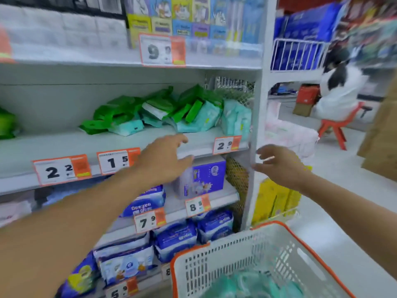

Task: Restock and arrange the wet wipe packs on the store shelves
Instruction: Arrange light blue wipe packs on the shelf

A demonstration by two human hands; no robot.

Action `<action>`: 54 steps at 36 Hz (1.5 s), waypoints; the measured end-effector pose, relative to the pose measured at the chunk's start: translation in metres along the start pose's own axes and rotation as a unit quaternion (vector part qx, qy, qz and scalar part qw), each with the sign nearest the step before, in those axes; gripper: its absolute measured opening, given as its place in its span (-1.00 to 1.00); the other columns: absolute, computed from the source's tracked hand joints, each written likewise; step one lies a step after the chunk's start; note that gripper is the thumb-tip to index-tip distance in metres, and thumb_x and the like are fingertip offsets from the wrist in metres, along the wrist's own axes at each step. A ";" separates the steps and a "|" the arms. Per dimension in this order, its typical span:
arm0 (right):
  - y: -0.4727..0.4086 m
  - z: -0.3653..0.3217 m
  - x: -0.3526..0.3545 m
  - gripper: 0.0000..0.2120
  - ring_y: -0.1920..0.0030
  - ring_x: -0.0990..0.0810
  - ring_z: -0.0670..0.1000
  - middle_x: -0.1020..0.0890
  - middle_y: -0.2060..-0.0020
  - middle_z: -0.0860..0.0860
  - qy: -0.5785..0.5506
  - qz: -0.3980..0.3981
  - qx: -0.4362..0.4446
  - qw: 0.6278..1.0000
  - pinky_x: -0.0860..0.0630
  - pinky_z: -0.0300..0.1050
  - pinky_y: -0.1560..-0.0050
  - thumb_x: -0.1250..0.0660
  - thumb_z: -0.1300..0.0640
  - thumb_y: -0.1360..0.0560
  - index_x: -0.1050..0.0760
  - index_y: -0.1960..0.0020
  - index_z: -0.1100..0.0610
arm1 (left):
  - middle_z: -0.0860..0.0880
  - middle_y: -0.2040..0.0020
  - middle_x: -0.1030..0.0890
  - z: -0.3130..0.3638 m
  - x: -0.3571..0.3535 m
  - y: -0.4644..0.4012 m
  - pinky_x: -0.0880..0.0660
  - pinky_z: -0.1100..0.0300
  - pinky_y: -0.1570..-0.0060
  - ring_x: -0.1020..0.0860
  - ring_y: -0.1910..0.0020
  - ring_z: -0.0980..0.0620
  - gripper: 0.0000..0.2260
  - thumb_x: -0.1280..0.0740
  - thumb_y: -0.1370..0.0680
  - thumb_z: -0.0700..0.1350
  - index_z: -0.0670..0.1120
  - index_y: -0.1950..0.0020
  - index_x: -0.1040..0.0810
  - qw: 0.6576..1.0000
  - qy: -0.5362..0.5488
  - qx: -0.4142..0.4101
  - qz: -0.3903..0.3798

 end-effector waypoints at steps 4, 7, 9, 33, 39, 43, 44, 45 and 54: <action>-0.046 -0.071 0.020 -0.32 -0.19 -0.57 0.13 -0.56 -0.22 0.11 0.031 0.089 0.068 0.993 -0.49 -0.01 -0.19 -0.55 -0.03 -0.38 -0.40 -0.40 0.15 | -0.06 -0.51 -0.36 -0.001 0.022 -0.052 -0.33 0.04 -0.39 -0.35 -0.45 -0.12 -0.50 -0.20 -0.62 0.16 0.06 -0.53 -0.28 0.988 -0.146 -0.036 -0.048; -0.081 -0.098 0.008 -0.28 -0.31 -0.46 0.24 -0.45 -0.30 0.20 0.085 0.079 0.053 0.992 -0.41 0.04 -0.25 -0.52 -0.05 -0.41 -0.30 -0.43 0.19 | -0.11 -0.54 -0.30 -0.038 0.003 -0.071 -0.25 0.08 -0.43 -0.30 -0.48 -0.15 -0.54 -0.01 -0.68 0.16 0.02 -0.53 -0.29 0.965 -0.199 0.037 -0.168; -0.099 -0.103 -0.004 -0.28 -0.37 -0.40 0.21 -0.44 -0.34 0.20 0.090 0.062 0.023 0.994 -0.34 -0.02 -0.31 -0.50 -0.04 -0.44 -0.28 -0.44 0.23 | -0.16 -0.49 -0.37 -0.066 -0.009 -0.068 -0.28 0.07 -0.41 -0.35 -0.43 -0.17 -0.50 0.12 -0.69 0.15 -0.04 -0.50 -0.34 0.945 -0.211 0.083 -0.236; -0.215 -0.120 -0.053 0.22 -0.34 -0.47 0.16 -0.45 -0.41 0.07 0.426 -0.205 0.038 0.881 -0.45 0.05 -0.34 -0.72 -0.10 0.00 -0.20 -0.53 0.00 | -0.08 -0.52 -0.32 -0.092 -0.016 -0.080 -0.27 0.06 -0.34 -0.31 -0.46 -0.13 -0.40 0.21 -0.64 0.28 0.08 -0.55 -0.28 0.925 -0.247 0.073 -0.279; -0.191 -0.135 -0.050 -0.18 0.08 -0.54 0.08 -0.64 -0.02 0.02 0.384 -0.112 0.133 0.907 -0.51 -0.12 0.04 -0.68 -0.14 0.03 -0.49 -0.15 0.00 | -0.05 -0.56 -0.24 -0.089 -0.016 -0.074 -0.22 0.03 -0.38 -0.25 -0.50 -0.14 -0.49 0.20 -0.66 0.25 0.18 -0.59 -0.09 0.921 -0.240 0.063 -0.299; -0.135 -0.161 -0.036 -0.31 0.02 -0.57 0.10 -0.61 -0.02 0.00 0.386 0.040 0.256 0.886 -0.49 0.03 -0.04 -0.56 -0.18 -0.12 -0.42 -0.18 -0.04 | 0.03 -0.55 -0.28 -0.097 -0.012 -0.067 -0.21 0.09 -0.41 -0.26 -0.50 -0.06 -0.35 -0.01 -0.56 0.41 0.13 -0.58 -0.18 0.954 -0.144 0.080 -0.250; -0.115 -0.172 -0.033 -0.32 -0.03 -0.57 0.11 -0.61 -0.03 -0.01 0.391 0.080 0.301 0.866 -0.46 0.09 -0.10 -0.52 -0.17 -0.14 -0.43 -0.20 -0.03 | 0.02 -0.49 -0.37 -0.099 -0.005 -0.064 -0.28 0.12 -0.37 -0.34 -0.45 -0.05 -0.26 -0.18 -0.48 0.44 0.12 -0.57 -0.18 0.971 -0.085 0.089 -0.206; -0.095 -0.182 -0.029 -0.33 -0.05 -0.57 0.11 -0.60 -0.02 -0.01 0.392 0.111 0.340 0.848 -0.44 0.13 -0.13 -0.50 -0.16 -0.16 -0.44 -0.21 -0.02 | 0.00 -0.41 -0.45 -0.102 0.004 -0.061 -0.36 0.15 -0.32 -0.42 -0.37 -0.03 -0.12 -0.35 -0.35 0.43 0.10 -0.56 -0.18 0.984 -0.011 0.097 -0.146; 0.003 -0.217 -0.007 -0.46 0.26 -0.67 -0.16 -0.71 0.22 -0.15 0.112 -0.194 0.287 0.931 -0.58 -0.21 0.25 -0.69 -0.16 -0.08 -0.61 0.05 0.00 | 0.07 0.03 -0.73 -0.038 0.057 0.012 -0.59 0.31 0.14 -0.69 0.07 0.14 -0.52 -0.60 -0.23 -0.33 -0.06 -0.09 -0.62 0.920 0.376 -0.031 -0.102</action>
Point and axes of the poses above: each hand's wrist, its own y-axis away from the middle knuckle, its own x-axis out of the back of the hand, z = x × y, the point moved 8 cm from there along -y, towards the middle knuckle
